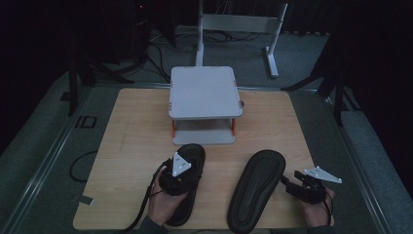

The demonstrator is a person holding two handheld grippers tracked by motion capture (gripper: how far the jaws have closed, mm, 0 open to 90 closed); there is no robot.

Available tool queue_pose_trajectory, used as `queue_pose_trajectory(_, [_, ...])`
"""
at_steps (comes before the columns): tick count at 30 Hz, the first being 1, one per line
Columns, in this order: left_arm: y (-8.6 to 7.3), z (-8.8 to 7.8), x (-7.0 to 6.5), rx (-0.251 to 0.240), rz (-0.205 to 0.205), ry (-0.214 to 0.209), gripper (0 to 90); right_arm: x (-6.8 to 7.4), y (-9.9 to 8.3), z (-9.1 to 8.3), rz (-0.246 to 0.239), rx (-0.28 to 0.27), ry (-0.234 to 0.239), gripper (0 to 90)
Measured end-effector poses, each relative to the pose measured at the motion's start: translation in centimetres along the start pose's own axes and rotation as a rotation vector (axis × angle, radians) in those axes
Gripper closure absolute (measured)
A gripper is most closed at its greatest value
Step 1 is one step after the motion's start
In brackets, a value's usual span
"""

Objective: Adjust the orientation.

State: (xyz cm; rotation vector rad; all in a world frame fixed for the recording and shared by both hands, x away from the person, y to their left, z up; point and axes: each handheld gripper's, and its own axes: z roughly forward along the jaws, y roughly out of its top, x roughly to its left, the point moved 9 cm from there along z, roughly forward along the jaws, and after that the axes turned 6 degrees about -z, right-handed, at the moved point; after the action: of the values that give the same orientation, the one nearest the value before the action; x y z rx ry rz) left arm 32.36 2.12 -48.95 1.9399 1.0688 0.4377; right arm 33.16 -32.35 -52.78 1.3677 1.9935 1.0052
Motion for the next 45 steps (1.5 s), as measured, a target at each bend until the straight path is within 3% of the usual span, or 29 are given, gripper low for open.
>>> queue_pose_trajectory(7, [0.3,1.0,-1.4,0.003,0.013,-0.037,44.8,1.9,0.3,0.1,-0.028,-0.005,0.073,36.7])
queue_pose_trajectory(14, [1.0,1.9,-3.5,0.001,0.036,-0.082,44.8,1.8,-0.6,0.9,-0.031,0.061,0.047,36.6])
queue_pose_trajectory(19, [1.0,2.9,-4.8,0.011,0.049,-0.11,44.8,2.7,-1.3,1.6,-0.06,0.118,0.091,35.7])
queue_pose_trajectory(23, [0.9,3.7,-6.2,0.024,0.055,-0.146,44.8,3.2,-1.3,1.6,-0.077,0.117,0.112,35.8])
queue_pose_trajectory(25, [0.9,3.7,-6.2,0.024,0.055,-0.146,44.8,3.4,-1.2,1.6,-0.079,0.116,0.117,35.8])
queue_pose_trajectory(27, [0.8,5.1,-8.0,0.049,0.098,-0.178,44.9,3.9,-1.2,1.6,-0.091,0.114,0.134,35.8])
queue_pose_trajectory(29, [0.6,5.9,-8.4,0.065,0.101,-0.181,45.0,4.2,-1.1,1.6,-0.101,0.115,0.142,35.9])
queue_pose_trajectory(35, [0.6,6.7,-8.1,0.081,0.085,-0.172,45.5,4.8,-0.8,1.8,-0.116,0.111,0.148,37.4])
queue_pose_trajectory(36, [0.6,6.8,-7.6,0.093,0.074,-0.144,45.8,5.1,-0.5,1.7,-0.102,0.096,0.177,37.4])
queue_pose_trajectory(39, [0.5,6.8,-7.1,0.102,0.081,-0.119,46.3,5.7,0.1,1.5,-0.089,0.069,0.218,37.4])
queue_pose_trajectory(40, [0.4,6.8,-6.8,0.109,0.085,-0.097,46.3,5.9,0.3,1.5,-0.094,0.062,0.219,37.9])
queue_pose_trajectory(45, [0.1,6.9,-6.2,0.127,0.081,-0.068,46.3,6.7,1.6,1.5,-0.097,0.02,0.232,39.4])
